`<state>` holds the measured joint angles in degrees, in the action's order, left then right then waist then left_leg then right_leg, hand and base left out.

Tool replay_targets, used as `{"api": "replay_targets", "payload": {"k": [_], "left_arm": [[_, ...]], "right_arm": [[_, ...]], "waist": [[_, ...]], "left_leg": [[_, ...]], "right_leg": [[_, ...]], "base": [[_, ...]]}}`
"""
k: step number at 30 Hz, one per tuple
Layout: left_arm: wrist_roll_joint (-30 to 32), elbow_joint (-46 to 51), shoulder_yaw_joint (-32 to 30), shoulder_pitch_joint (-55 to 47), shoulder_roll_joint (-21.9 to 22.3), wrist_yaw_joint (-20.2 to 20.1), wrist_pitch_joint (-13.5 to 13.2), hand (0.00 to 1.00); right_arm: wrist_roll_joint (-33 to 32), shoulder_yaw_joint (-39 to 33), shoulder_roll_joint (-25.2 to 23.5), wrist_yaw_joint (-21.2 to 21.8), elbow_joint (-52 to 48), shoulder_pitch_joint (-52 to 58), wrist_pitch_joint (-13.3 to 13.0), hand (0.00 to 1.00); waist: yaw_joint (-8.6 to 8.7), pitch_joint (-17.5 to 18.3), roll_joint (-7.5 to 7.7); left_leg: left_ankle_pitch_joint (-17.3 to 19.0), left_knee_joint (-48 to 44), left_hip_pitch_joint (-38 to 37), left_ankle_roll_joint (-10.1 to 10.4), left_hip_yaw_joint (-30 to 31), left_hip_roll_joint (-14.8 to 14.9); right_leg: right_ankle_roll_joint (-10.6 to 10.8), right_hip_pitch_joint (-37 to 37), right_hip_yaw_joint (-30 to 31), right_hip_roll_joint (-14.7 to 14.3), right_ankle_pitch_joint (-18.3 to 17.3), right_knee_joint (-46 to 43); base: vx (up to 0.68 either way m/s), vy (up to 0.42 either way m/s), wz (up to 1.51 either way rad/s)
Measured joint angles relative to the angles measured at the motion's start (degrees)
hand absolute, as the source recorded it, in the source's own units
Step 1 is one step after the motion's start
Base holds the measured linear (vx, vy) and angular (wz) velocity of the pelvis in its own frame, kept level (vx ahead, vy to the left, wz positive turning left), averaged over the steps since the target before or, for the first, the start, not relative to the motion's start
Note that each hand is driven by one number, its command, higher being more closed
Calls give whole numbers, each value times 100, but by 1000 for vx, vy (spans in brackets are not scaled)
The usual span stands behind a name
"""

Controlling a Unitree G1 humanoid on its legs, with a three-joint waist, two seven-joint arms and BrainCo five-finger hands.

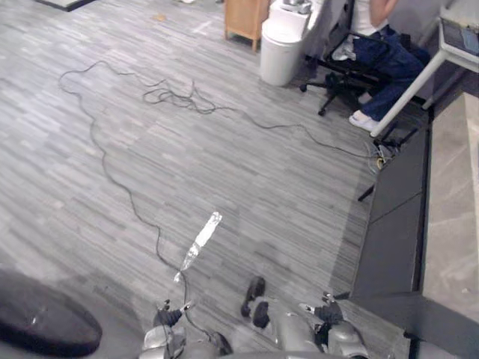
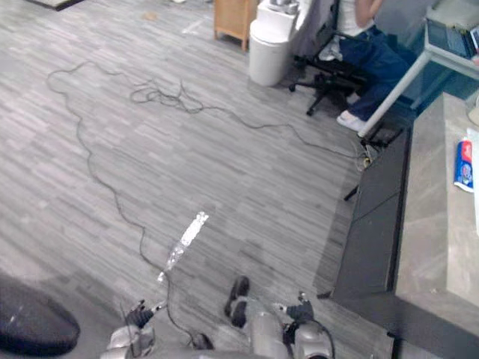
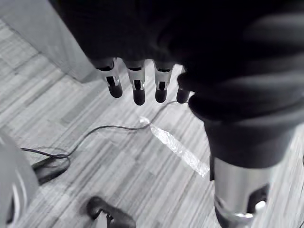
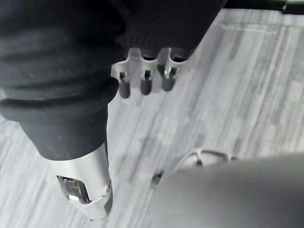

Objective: Organize washtable

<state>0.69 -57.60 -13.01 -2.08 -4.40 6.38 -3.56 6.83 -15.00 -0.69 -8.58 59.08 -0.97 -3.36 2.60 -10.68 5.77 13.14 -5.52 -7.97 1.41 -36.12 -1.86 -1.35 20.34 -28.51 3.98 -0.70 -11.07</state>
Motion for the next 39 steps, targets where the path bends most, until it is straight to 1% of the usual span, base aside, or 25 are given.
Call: {"api": "replay_targets", "payload": {"k": [2, 3, 4, 5, 6, 8, 10, 13, 16, 17, 18, 19, 21, 23, 24, 26, 28, 30, 31, 33, 34, 35, 36, 37, 39], "left_arm": [[68, -1, -14, 0, 160, -22, -1, 0], [131, 2, -24, -12, 210, -24, 0, 0], [181, 13, -26, -17, 269, -28, 5, 0], [227, 24, -82, -14, 324, -27, 14, 0], [225, 127, -289, -133, 339, -21, 36, 0], [222, 212, -289, -143, 410, -14, 41, 0], [218, 309, -281, -146, 401, -18, 31, 0], [105, 432, -297, -162, 459, -11, -36, 0], [-22, 461, -337, -194, 533, -2, -119, 0], [-46, 455, -342, -204, 541, -2, -134, 0], [-112, 353, -366, -235, 539, -3, -140, 0], [-115, 337, -384, -252, 546, -5, -134, 0], [-117, 286, -490, -226, 440, 1, -132, 0], [-115, 49, -460, -103, 339, 0, -64, 0], [-116, -8, -456, -105, 314, 5, -58, 0], [-115, -166, -228, -17, 208, 17, -2, 0], [-110, -172, -34, 241, 126, 17, -3, 0], [-103, -266, 6, 670, 68, 19, -1, 0], [-99, -336, 11, 838, 44, 14, 7, 0], [-53, -362, 46, 898, 16, -9, -6, 0], [5, -358, 135, 867, 11, -14, -2, 0], [20, -367, 145, 828, 63, -23, -4, 0], [129, -361, 138, 760, 166, -62, 5, 0], [161, -346, 132, 711, 206, -76, 13, 0], [233, -317, 93, 488, 302, -112, 55, 0]], "right_arm": [[2, -303, 13, -4, -197, 112, 16, 0], [2, -370, 22, -3, -276, 148, 12, 0], [8, -393, 15, -2, -450, 204, 17, 0], [12, -344, -25, -4, -534, 223, 32, 0], [0, -194, -113, -15, -701, 273, 55, 0], [-7, -167, -182, -16, -788, 272, 73, 0], [-16, -62, -211, -15, -849, 286, 133, 0], [-11, 24, -156, -17, -899, 324, 151, 0], [22, 11, 62, -25, -805, 273, 145, 0], [54, 16, 98, -26, -761, 262, 142, 0], [55, 25, 123, -20, -534, 274, 149, 0], [61, 22, 148, -21, -508, 303, 147, 0], [77, 40, 56, -12, -403, 278, 135, 0], [104, 86, 48, -13, -284, 210, 140, 0], [104, 142, 60, -12, -234, 176, 134, 0], [103, 419, 183, -5, -181, 117, 115, 0], [103, 446, 280, -6, -204, 98, 92, 0], [41, 380, 374, -10, -221, -3, 99, 0], [52, 390, 429, -19, -261, -107, 96, 0], [52, 368, 429, -25, -253, -107, 99, 0], [57, 318, 428, -26, -260, -8, 105, 0], [52, 186, 440, -24, -272, 60, 109, 0], [57, -35, 413, -29, -330, 101, 127, 0], [59, -86, 392, -23, -388, 149, 133, 0], [60, -50, 297, -23, -524, 186, 147, 0]], "waist": [[12, -30, -123], [8, -20, -216], [31, -15, -329], [21, -25, -355], [-87, -37, -437], [-159, -67, -483], [-224, -73, -464], [-376, -69, -474], [-522, -11, -596], [-524, 1, -611], [-532, 181, -599], [-520, 236, -575], [-509, 327, -327], [-519, 298, -369], [-525, 264, -435], [-485, 219, -683], [-358, 159, -793], [-332, -39, -800], [-268, -155, -862], [-112, -183, -760], [-20, -143, -544], [-20, -174, -605], [-29, -166, -656], [-49, -163, -651], [-79, -168, -683]], "left_leg": [[106, 61, -415, 176, 61, 1], [135, -31, -453, 260, 70, 90], [300, -711, -333, 524, 71, 359], [338, -1690, -77, 568, 79, 700], [244, -3903, 560, 428, 357, 1474], [370, -4832, 929, 268, 586, 1804], [461, -4850, 1324, 116, 722, 1895], [474, -3991, 1966, 95, 1093, 1746], [103, -1660, 2443, 595, 2146, 1238], [-18, -1338, 2467, 605, 2282, 1194], [-799, -1145, 2354, 183, 2494, 1009], [-1003, -1184, 2321, -6, 2401, 996], [-615, -1488, 2236, -221, 1756, 1019], [-512, -1438, 1802, -356, 1213, 1118], [-512, -1345, 1624, -356, 1156, 1121], [-505, -669, 875, -348, 1031, 1116], [-412, -225, 613, -284, 981, 1076], [-205, 93, 316, -170, 921, 1054], [-170, 180, 177, -117, 822, 1085], [-129, 243, -68, -33, 800, 956], [-4, 234, -337, 189, 869, 824], [104, 185, -529, 356, 941, 866], [151, -599, -365, 481, 925, 1113], [156, -1117, -231, 497, 925, 1236], [140, -2968, 240, 559, 931, 1809]], "right_leg": [[-877, -118, 37, -27, 228, -321], [-899, -119, 32, -65, 75, -473], [-889, -239, 68, -145, -129, -618], [-902, -377, 158, -257, -236, -606], [-929, -801, 550, -600, -424, -488], [-974, -1098, 898, -767, -652, -532], [-925, -1424, 1348, -810, -890, -524], [-803, -1847, 2140, -806, -1061, -368], [-469, -2131, 3088, -703, -1242, -158], [-361, -2175, 3251, -690, -1288, -146], [7, -2235, 3715, -560, -1459, -201], [143, -2208, 3727, -474, -1516, -293], [434, -1826, 3593, -218, -1524, -813], [869, -1513, 3217, -57, -1211, -1301], [857, -1449, 3040, -14, -1226, -1434], [618, -1189, 2233, -34, -1397, -1550], [571, -793, 1802, -169, -1407, -1462], [319, -289, 1367, -332, -1328, -1470], [89, -82, 957, -444, -1085, -1046], [-17, -32, 526, -476, -452, -191], [-107, -130, 563, -404, -118, 171], [-661, -212, 520, -380, 172, -83], [-633, -222, 481, -358, -253, -543], [-650, -287, 490, -365, -394, -635], [-720, -767, 667, -615, -590, -516]], "base": [[505, 10, 0], [547, -28, -10], [423, -53, -21], [660, -108, -88], [639, -61, -111], [486, 12, -114], [438, 105, -118], [348, 136, -128], [369, 270, -149], [652, 533, -187], [554, 428, -154], [577, 436, -159], [446, 323, -138], [382, 309, -163], [283, 229, -174], [287, 162, -154], [246, 79, -84], [243, 56, -68], [265, 25, -38], [448, -58, 4], [478, -118, 40], [565, -173, 44], [449, -169, 25], [450, -189, 4], [441, -181, -44]]}}
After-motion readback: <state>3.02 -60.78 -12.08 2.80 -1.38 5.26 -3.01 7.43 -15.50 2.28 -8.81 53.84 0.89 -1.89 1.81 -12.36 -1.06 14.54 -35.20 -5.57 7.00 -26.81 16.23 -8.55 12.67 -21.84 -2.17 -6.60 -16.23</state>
